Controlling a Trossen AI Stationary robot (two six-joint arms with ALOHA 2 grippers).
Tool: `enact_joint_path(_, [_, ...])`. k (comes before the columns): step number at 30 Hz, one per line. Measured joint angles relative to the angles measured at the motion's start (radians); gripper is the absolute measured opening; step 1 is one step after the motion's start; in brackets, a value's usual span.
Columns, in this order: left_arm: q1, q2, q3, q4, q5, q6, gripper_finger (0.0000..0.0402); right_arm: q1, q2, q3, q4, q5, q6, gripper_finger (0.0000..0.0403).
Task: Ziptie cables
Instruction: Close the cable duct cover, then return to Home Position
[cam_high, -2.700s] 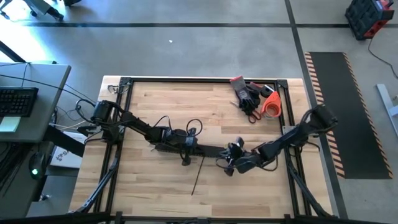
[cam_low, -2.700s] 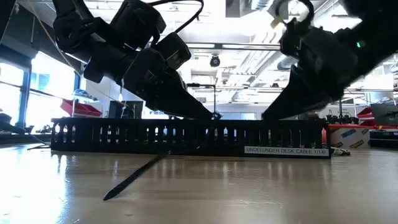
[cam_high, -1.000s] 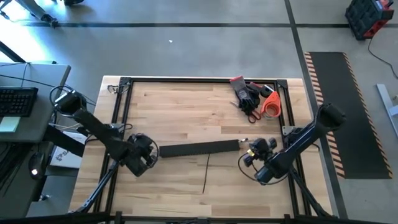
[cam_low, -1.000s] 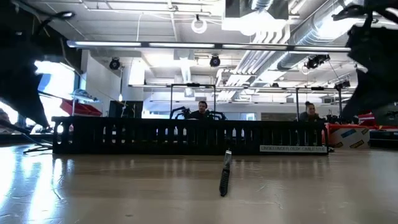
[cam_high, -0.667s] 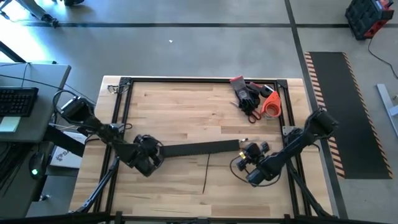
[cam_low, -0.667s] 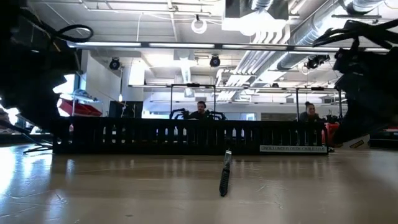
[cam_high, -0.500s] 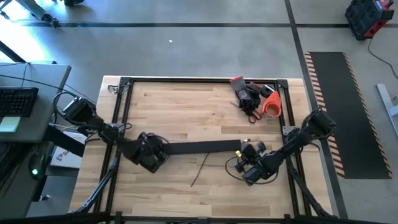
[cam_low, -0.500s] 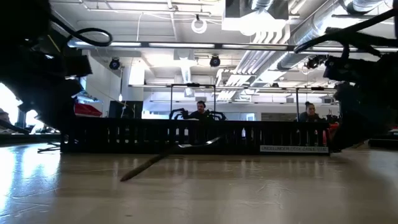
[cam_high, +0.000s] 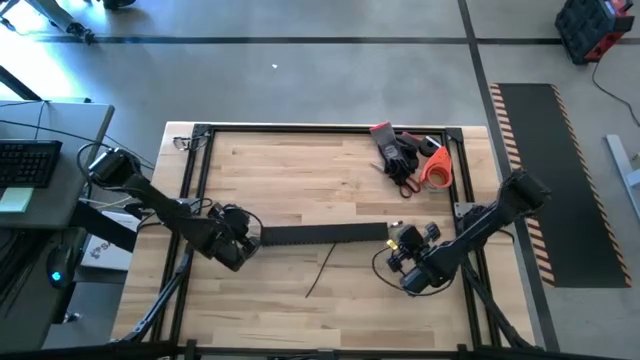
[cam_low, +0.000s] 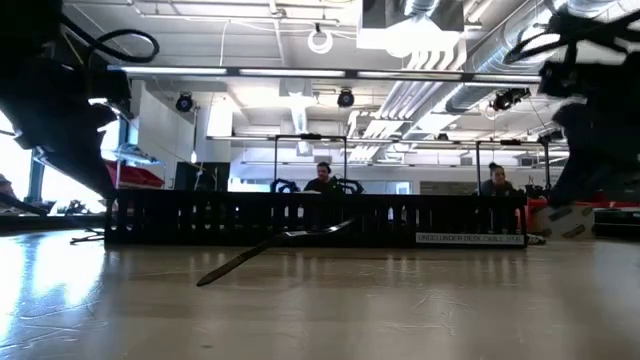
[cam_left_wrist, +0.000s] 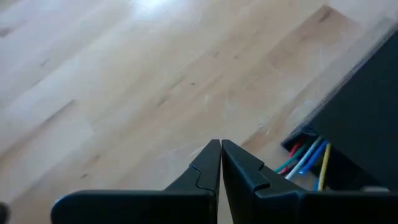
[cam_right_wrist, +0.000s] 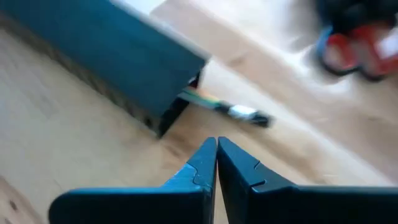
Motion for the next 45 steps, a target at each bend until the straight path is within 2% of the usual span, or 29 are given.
enact_joint_path(4, [-0.036,-0.073,-0.001,-0.011,-0.027,0.011,0.0,0.027,-0.085,0.056,-0.173,0.03,0.042,0.0])
enact_joint_path(6, [-0.056,-0.097,-0.001,0.026,-0.064,0.053,0.0,0.034,-0.136,0.072,-0.132,0.074,-0.049,0.0])
enact_joint_path(9, [-0.077,-0.115,-0.002,0.151,-0.128,0.175,0.0,0.003,-0.194,0.058,0.125,0.111,-0.322,0.0])
enact_joint_path(11, [-0.069,-0.115,-0.022,0.31,-0.123,0.296,0.0,-0.056,-0.209,0.038,0.307,0.028,-0.559,0.0])
enact_joint_path(14, [-0.012,-0.106,-0.078,0.582,0.005,0.499,0.0,-0.162,-0.193,-0.002,0.599,-0.144,-0.841,0.0])
enact_joint_path(17, [0.052,-0.086,-0.145,0.814,0.099,0.622,0.0,-0.263,-0.142,-0.028,0.776,-0.221,-0.989,0.0])
enact_joint_path(19, [0.096,-0.071,-0.174,0.883,0.121,0.656,0.0,-0.311,-0.106,-0.029,0.795,-0.221,-1.03,0.0])
enact_joint_path(21, [0.138,-0.066,-0.2,0.882,0.13,0.657,0.0,-0.358,-0.067,-0.029,0.809,-0.224,-1.054,0.0])
enact_joint_path(25, [0.231,-0.057,-0.241,0.917,0.186,0.656,0.0,-0.434,0.002,-0.027,0.828,-0.284,-1.072,0.0])
enact_joint_path(27, [0.273,-0.055,-0.262,0.945,0.19,0.686,0.0,-0.457,0.024,-0.025,0.831,-0.253,-1.05,0.0])
enact_joint_path(32, [0.402,-0.056,-0.275,0.987,0.229,0.835,0.0,-0.537,0.025,-0.025,0.825,-0.182,-1.118,0.0])
enact_joint_path(38, [0.56,-0.058,-0.276,1.049,0.277,1.019,0.0,-0.651,0.026,-0.028,0.874,-0.212,-1.216,0.0])
enact_joint_path(41, [0.588,-0.091,-0.263,1.037,0.285,1.092,0.0,-0.666,-0.025,-0.033,0.852,-0.226,-1.269,0.0])
enact_joint_path(45, [0.592,-0.217,-0.199,0.911,0.305,1.15,0.0,-0.668,-0.197,-0.031,0.755,-0.225,-1.317,0.0])
